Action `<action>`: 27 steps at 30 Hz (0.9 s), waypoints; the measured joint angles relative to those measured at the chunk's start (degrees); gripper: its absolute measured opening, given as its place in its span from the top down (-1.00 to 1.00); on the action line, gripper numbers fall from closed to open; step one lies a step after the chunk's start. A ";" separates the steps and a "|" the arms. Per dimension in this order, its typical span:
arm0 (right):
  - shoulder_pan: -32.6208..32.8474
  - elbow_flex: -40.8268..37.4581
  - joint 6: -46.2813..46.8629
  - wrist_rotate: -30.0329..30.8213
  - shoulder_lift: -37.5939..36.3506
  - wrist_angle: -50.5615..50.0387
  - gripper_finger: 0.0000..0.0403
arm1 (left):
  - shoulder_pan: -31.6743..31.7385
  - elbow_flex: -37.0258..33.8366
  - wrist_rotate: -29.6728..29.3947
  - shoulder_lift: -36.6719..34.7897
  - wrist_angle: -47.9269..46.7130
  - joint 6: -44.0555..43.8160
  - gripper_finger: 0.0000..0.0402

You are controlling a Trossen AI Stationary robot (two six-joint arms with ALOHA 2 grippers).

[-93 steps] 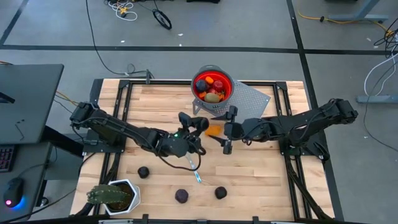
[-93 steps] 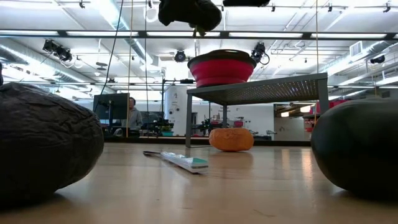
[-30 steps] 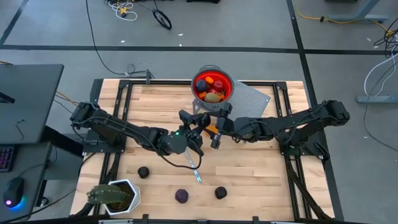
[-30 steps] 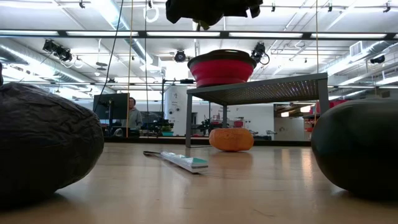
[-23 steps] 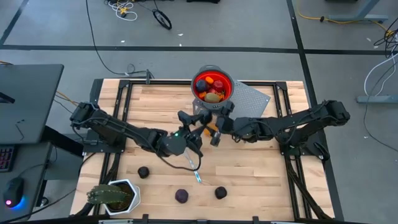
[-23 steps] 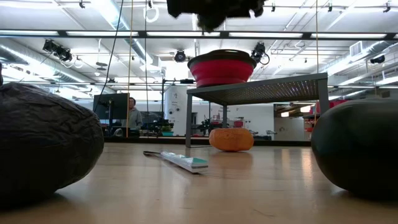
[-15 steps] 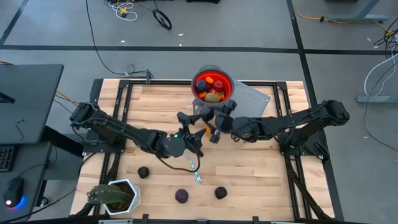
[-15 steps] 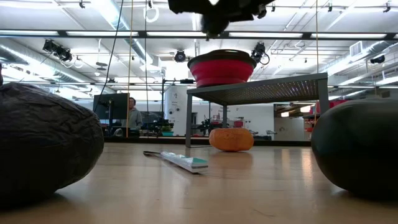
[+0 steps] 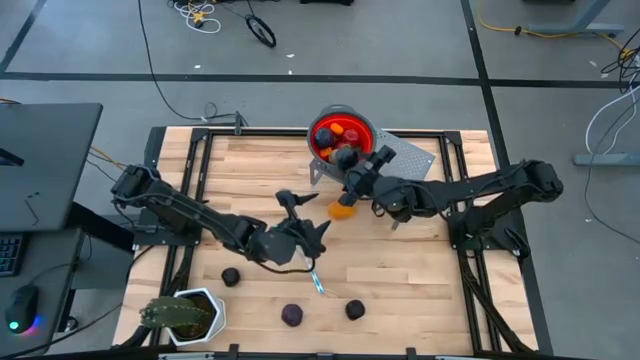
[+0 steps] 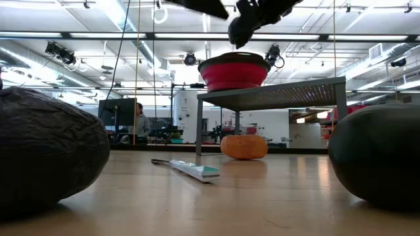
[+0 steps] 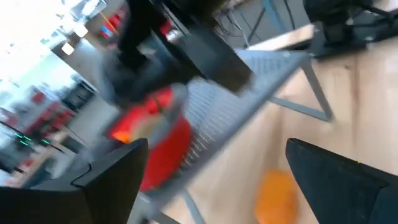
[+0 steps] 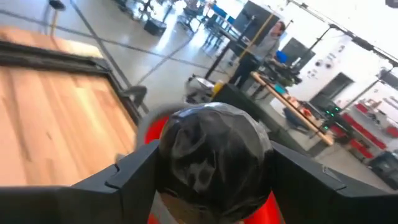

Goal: Pick & Place Fruit
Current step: Put the mangosteen into the red strainer bowl

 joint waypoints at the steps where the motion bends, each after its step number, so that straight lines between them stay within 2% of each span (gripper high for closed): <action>1: -0.48 0.00 -0.16 -0.03 -0.32 -1.19 -0.35 | 0.24 -1.15 0.79 0.00 -0.06 -1.86 -0.93; 7: -4.27 0.00 -3.83 -1.75 -3.22 -2.57 -0.35 | 1.99 -7.49 6.06 -0.08 1.11 -8.54 -0.93; 13: -12.91 0.00 -0.96 -15.85 -6.78 -2.78 -0.35 | 3.98 -11.68 12.18 -0.11 7.49 -8.90 -0.93; 16: -17.63 0.00 1.69 -21.08 -7.10 -3.80 -0.35 | 4.85 -14.77 17.71 -0.11 16.94 -7.16 -0.93; 21: -24.40 0.00 6.13 -27.90 -7.10 -6.03 -0.35 | 5.96 -23.69 27.75 -0.11 40.68 -4.95 -0.93; 24: -28.24 0.00 8.94 -33.08 -7.10 -6.78 -0.35 | 7.10 -28.65 29.43 -0.13 51.10 -5.70 -0.92; 27: -30.99 0.00 12.11 -39.33 -7.10 -6.45 -0.35 | 8.21 -31.28 29.28 -0.15 55.96 -7.17 -0.92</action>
